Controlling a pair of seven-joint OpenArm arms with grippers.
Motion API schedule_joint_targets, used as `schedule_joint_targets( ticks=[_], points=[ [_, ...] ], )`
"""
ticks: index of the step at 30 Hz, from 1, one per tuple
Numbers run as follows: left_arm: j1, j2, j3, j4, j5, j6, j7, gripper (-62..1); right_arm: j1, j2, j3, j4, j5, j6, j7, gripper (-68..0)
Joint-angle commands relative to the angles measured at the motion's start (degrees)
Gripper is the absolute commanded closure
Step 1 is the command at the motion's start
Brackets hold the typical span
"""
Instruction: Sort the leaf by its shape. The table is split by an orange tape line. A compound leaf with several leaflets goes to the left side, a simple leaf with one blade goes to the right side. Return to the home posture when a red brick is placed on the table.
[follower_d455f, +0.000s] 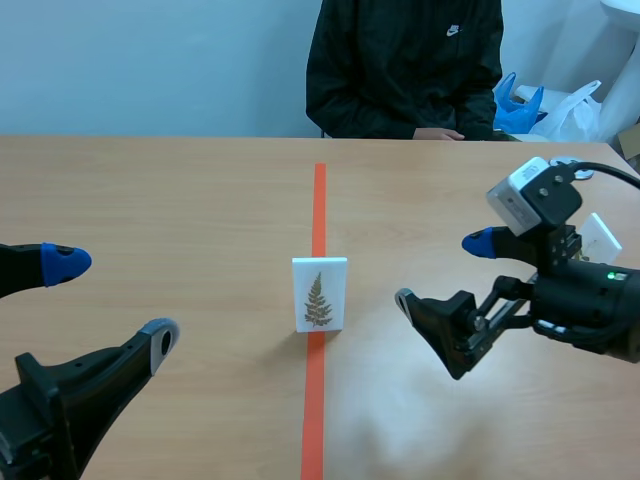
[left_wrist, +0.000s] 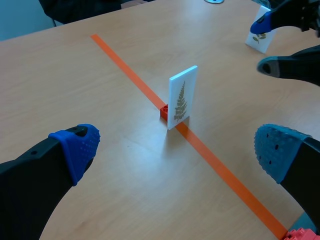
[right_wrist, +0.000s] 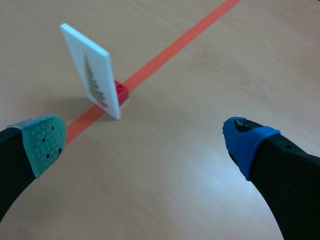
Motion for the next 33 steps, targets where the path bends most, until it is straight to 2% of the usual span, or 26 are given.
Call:
schedule_joint_targets(
  ticks=[1, 9, 11, 16, 20, 24, 28, 33],
  points=[
    [-0.17, 0.39, -0.26, 0.39, -0.35, -0.11, -0.98, -62.3, 2.67, -1.03, -0.9, -1.31, -0.61, -0.02, 1.75, -65.2],
    [-0.17, 0.39, -0.26, 0.39, -0.35, -0.11, -0.98, -62.3, 11.54, -6.14, -8.66, -13.53, -6.05, -0.66, 5.62, -65.2],
    [-0.17, 0.39, -0.26, 0.39, -0.35, -0.11, -0.98, -62.3, 13.18, -7.37, -10.49, -15.8, -7.52, -1.66, 6.56, -65.2],
    [-0.17, 0.42, -0.26, 0.39, -0.35, -0.11, -1.01, -62.3, 16.65, -10.54, -14.69, -20.44, -11.06, -6.47, 7.85, -65.2],
    [-0.17, 0.42, -0.26, 0.39, -0.35, -0.11, -1.01, -62.3, 19.26, -13.31, -17.14, -24.39, -13.31, -8.07, 8.85, -64.6],
    [-0.17, 0.42, -0.26, 0.39, -0.35, -0.11, -1.01, -62.3, 20.74, -15.5, -19.17, -27.47, -15.15, -9.03, 9.25, -58.6],
    [-0.17, 0.42, -0.26, 0.39, -0.35, -0.11, -1.03, -62.3, 20.65, -15.76, -20.35, -27.85, -15.93, -9.22, 9.22, -57.0],
    [-0.2, 0.42, -0.26, 0.39, -0.35, -0.11, -1.11, -62.3, 20.59, -15.72, -20.46, -27.85, -15.93, -9.2, 9.22, -41.6]
  ],
)
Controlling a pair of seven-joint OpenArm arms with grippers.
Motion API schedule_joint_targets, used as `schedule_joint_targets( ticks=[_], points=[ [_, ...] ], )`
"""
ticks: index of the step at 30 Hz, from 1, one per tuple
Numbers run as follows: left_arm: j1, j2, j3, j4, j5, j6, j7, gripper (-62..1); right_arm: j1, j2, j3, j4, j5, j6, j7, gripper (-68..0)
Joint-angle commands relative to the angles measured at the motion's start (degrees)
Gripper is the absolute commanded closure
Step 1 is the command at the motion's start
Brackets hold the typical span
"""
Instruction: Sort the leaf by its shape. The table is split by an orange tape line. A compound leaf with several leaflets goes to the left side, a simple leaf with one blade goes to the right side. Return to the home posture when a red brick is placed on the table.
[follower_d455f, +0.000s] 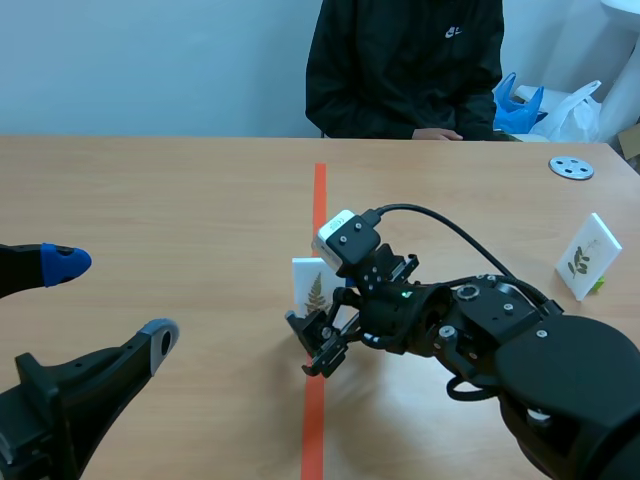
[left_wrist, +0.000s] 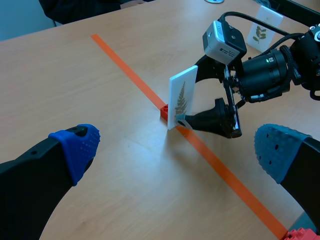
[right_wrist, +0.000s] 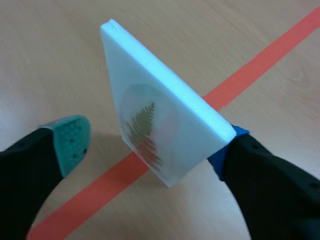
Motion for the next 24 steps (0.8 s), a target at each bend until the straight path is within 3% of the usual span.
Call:
schedule_joint_targets(
  ticks=[1, 7, 15, 24],
  points=[
    [-0.2, 0.42, -0.26, 0.39, -0.35, -0.13, -1.09, -62.3, 0.68, 0.31, 0.46, 1.27, 0.42, 0.07, 0.85, -38.9],
    [-0.2, 0.42, -0.26, 0.39, -0.35, -0.13, -1.14, -62.3, 0.68, 0.31, 0.46, 1.27, 0.42, 0.07, 0.66, -21.2],
    [-0.2, 0.42, -0.26, 0.39, -0.35, -0.13, -1.14, -62.3, 0.68, 0.31, 0.48, 1.27, 0.42, 0.13, 0.63, -6.7],
    [-0.2, 0.42, -0.26, 0.39, -0.35, -0.13, -1.16, -62.3, 0.68, 0.33, 0.55, 2.93, 0.42, 0.26, 0.09, -1.7]
  ],
)
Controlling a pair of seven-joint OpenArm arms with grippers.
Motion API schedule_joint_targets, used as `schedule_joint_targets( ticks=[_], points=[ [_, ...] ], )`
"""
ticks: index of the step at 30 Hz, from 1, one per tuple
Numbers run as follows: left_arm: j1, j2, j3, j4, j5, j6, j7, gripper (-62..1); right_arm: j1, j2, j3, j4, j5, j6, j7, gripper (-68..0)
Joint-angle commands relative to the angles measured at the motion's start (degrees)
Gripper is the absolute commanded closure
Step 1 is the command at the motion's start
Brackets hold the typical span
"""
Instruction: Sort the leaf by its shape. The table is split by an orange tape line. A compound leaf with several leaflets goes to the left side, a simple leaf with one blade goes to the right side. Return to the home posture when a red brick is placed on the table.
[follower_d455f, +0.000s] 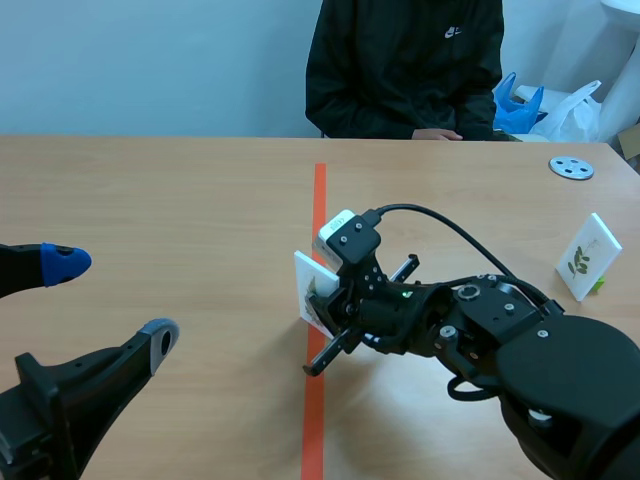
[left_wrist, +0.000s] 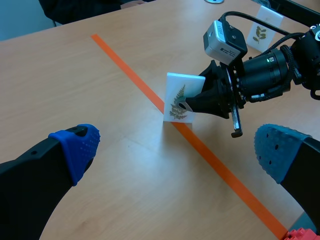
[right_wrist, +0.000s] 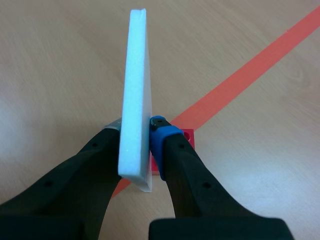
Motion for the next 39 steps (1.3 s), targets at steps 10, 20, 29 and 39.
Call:
schedule_joint_targets(
  ticks=[10, 20, 29, 39],
  points=[
    [-0.2, 0.42, -0.26, 0.39, -0.35, -0.13, -1.14, -62.3, -3.61, 3.37, 6.21, 15.45, 6.47, 0.24, -5.46, -1.7],
    [-0.2, 0.42, -0.26, 0.39, -0.35, -0.13, -1.14, -62.3, -12.2, 7.13, 22.23, 27.36, 15.26, 0.2, -11.91, -1.7],
    [-0.2, 0.39, -0.26, 0.39, -0.37, -0.13, -1.16, -62.3, -14.4, 8.02, 34.4, 27.04, 19.21, -7.19, -13.64, -1.7],
    [-0.2, 0.39, -0.26, 0.39, -0.37, -0.15, -1.16, -62.3, -10.67, 9.68, 35.28, 15.89, 19.61, -13.46, -11.52, -1.7]
  ],
)
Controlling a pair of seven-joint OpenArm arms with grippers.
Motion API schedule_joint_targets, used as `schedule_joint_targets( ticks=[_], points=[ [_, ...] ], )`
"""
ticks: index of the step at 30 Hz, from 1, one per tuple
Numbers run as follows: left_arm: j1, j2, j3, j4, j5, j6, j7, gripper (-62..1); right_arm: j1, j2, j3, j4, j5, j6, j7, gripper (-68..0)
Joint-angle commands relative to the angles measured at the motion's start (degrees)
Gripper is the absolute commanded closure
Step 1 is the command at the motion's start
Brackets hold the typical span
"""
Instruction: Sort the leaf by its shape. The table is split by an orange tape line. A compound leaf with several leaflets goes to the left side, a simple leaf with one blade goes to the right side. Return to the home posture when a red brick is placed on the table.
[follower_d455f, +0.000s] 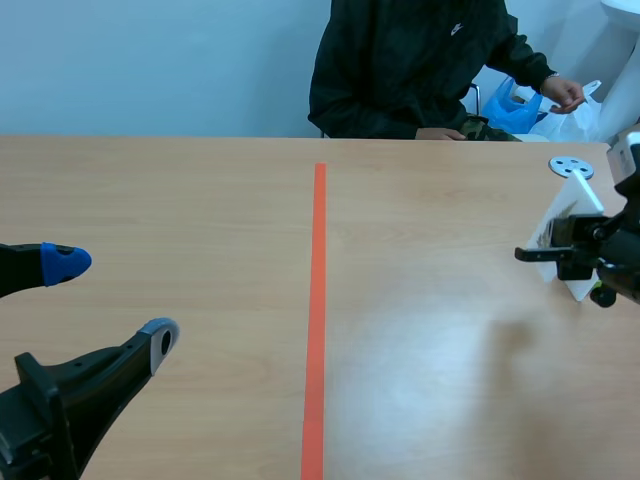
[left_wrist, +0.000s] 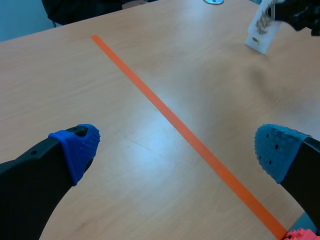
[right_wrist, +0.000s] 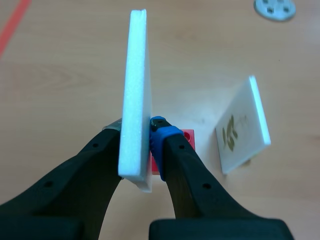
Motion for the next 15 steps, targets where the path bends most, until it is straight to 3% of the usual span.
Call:
schedule_joint_targets(
  ticks=[1, 10, 15],
  points=[
    [-0.2, 0.39, -0.26, 0.39, -0.37, -0.13, -1.03, -62.3, 2.62, 1.09, -0.02, -1.9, 0.61, -0.22, 1.84, -1.7],
    [-0.2, 0.42, -0.26, 0.39, -0.37, -0.13, -1.03, -62.3, 8.5, 1.07, 0.09, -14.75, -0.28, -2.1, 6.73, -1.7],
    [-0.2, 0.42, -0.26, 0.39, -0.37, -0.13, -1.03, -62.3, 9.05, 1.07, 0.09, -17.11, -0.81, -2.1, 8.33, -2.5]
  ],
)
